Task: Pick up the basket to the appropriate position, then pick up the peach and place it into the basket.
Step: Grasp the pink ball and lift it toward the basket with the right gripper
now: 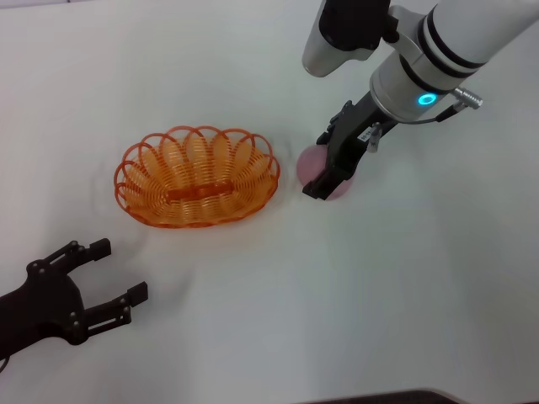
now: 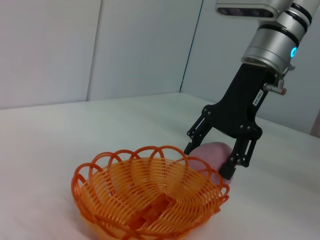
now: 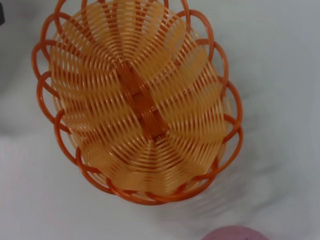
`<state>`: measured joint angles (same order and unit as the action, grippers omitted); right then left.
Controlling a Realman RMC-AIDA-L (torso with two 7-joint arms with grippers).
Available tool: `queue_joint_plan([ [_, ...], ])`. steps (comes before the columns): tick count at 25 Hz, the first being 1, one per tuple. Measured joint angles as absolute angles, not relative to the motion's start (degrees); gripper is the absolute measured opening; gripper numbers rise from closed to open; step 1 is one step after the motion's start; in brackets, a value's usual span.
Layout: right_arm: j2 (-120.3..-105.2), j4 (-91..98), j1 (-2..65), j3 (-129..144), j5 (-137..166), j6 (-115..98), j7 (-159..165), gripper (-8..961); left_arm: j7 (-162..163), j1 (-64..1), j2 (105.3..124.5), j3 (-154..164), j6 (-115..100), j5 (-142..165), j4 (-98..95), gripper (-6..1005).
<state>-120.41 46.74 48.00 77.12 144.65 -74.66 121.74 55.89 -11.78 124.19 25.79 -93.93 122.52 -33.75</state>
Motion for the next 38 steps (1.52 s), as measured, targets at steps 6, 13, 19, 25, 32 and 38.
queue_joint_plan([
  [6, -120.41, 46.9, 47.9, 77.0, 144.6, -74.1, 121.8, 836, 55.9, -11.8, 124.19, 25.7, -94.0, 122.5, -33.7, 885],
  [13, -120.39, 48.3, 47.0, 78.9, 142.7, -73.4, 121.4, 772, 55.9, -11.8, 124.19, 25.8, -94.0, 122.5, -33.5, 885],
  [19, -120.32, 47.9, 47.0, 79.9, 142.4, -73.3, 121.4, 663, 56.0, -11.8, 124.19, 25.8, -94.0, 122.5, -33.2, 885],
  [25, -120.25, 47.9, 46.9, 80.0, 142.4, -73.2, 121.4, 418, 56.0, -11.8, 124.19, 25.7, -94.0, 122.4, -33.2, 885],
  [32, -120.24, 47.9, 46.8, 80.1, 142.6, -73.3, 121.5, 344, 56.0, -11.8, 124.19, 25.8, -94.0, 122.1, -33.1, 884],
  [38, -120.24, 47.9, 46.8, 80.1, 142.5, -73.4, 121.5, 294, 56.0, -11.8, 124.19, 25.8, -94.0, 122.0, -32.9, 884],
])
